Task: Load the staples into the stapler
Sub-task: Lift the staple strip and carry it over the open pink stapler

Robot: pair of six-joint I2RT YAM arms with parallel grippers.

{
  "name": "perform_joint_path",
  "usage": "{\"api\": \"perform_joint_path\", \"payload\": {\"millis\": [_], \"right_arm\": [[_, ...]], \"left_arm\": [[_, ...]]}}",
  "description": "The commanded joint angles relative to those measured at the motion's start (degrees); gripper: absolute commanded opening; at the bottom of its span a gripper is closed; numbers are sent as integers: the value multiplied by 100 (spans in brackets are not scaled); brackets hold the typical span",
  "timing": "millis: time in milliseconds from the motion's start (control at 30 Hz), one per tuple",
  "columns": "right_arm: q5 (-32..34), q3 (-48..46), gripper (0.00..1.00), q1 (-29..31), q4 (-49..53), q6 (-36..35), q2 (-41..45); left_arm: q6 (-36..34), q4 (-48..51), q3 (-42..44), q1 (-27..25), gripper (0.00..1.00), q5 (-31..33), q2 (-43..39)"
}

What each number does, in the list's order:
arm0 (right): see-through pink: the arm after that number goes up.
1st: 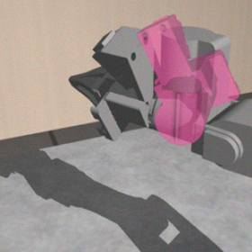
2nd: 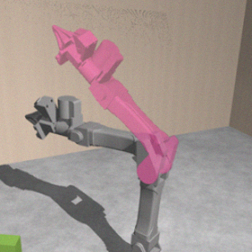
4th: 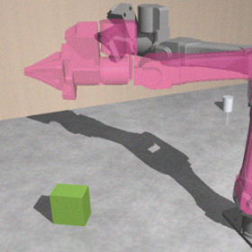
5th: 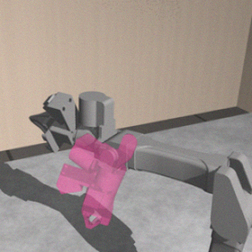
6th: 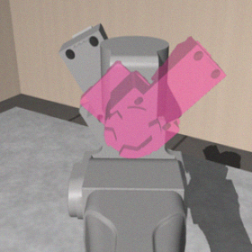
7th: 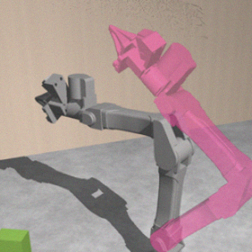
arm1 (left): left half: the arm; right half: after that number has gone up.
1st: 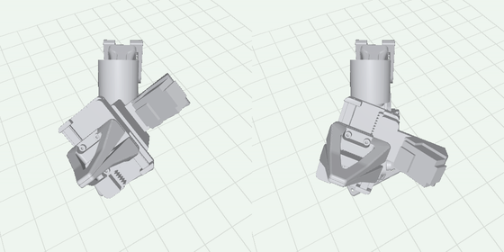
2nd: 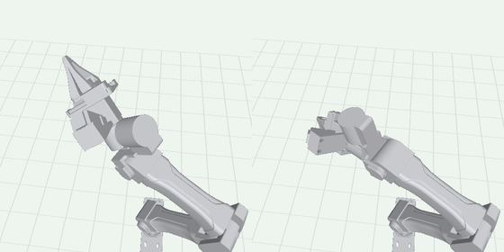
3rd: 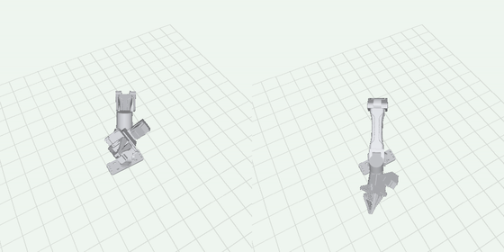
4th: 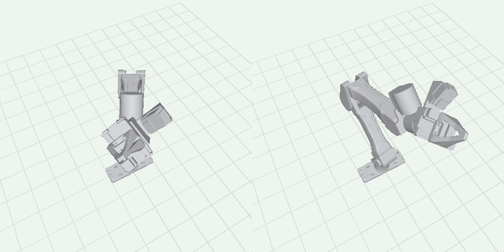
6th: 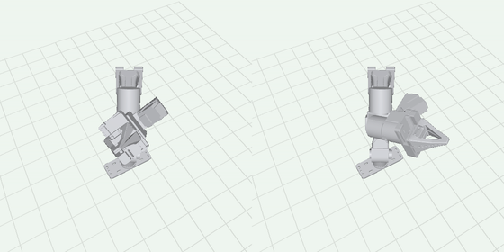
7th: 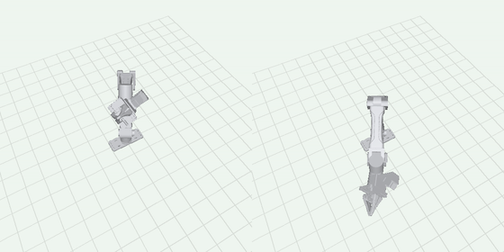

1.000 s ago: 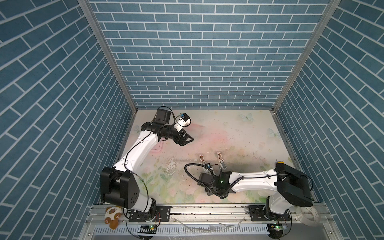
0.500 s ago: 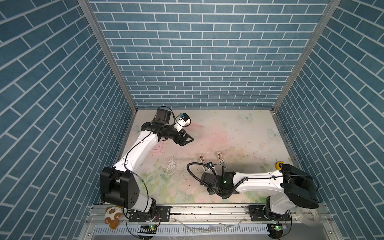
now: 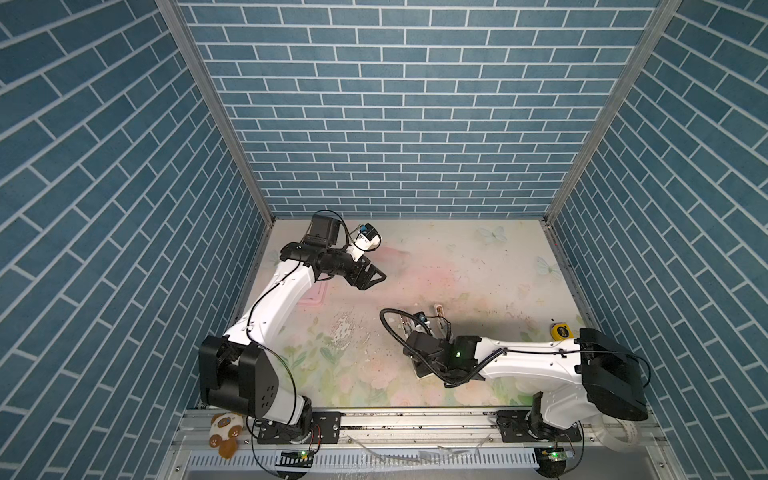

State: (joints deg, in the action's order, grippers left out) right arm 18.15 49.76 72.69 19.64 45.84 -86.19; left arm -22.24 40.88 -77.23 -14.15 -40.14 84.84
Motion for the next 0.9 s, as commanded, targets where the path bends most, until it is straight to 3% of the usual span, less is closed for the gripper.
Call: {"api": "perform_joint_path", "payload": {"millis": [0, 467, 867], "right_arm": [[2, 16, 1, -250, -443, -569, 147], [-718, 95, 2, -1035, -1665, -1437, -183], [-827, 49, 1, -1135, -2150, -1634, -611]], "left_arm": [[11, 197, -197, 52, 83, 20, -158], [18, 377, -336, 79, 83, 190, -214], [102, 321, -311, 79, 83, 204, -240]]}}
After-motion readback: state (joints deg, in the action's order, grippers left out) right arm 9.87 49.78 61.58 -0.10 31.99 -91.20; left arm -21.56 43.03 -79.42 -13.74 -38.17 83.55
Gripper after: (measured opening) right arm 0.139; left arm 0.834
